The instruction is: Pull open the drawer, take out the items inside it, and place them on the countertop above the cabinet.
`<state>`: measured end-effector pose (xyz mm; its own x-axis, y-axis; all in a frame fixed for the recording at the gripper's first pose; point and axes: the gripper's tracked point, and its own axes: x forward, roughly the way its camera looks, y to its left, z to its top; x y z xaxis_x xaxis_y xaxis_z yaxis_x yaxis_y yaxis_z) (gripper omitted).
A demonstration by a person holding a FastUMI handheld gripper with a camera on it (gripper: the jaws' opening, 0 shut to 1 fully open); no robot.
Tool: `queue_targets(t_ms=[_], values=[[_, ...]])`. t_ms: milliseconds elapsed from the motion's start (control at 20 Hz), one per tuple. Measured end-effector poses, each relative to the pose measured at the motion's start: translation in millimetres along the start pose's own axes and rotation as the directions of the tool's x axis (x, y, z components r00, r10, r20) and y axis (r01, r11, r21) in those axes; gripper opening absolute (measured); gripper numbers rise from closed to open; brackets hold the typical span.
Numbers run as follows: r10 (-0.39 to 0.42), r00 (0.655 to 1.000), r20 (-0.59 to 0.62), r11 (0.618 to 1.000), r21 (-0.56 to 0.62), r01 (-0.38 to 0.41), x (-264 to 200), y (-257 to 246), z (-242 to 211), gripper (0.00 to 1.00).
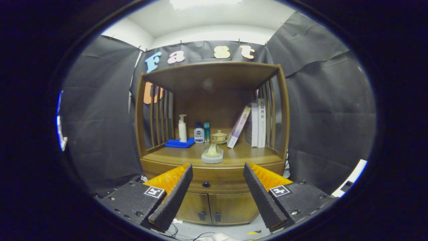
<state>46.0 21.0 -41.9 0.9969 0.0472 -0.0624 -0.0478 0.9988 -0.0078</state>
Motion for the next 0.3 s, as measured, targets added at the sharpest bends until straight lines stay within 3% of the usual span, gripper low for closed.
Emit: queue_targets(t_ms=[300], values=[[0.01, 0.998, 0.056, 1.0, 0.025, -0.011, -66.5, -22.1, 37.3, 0.99]])
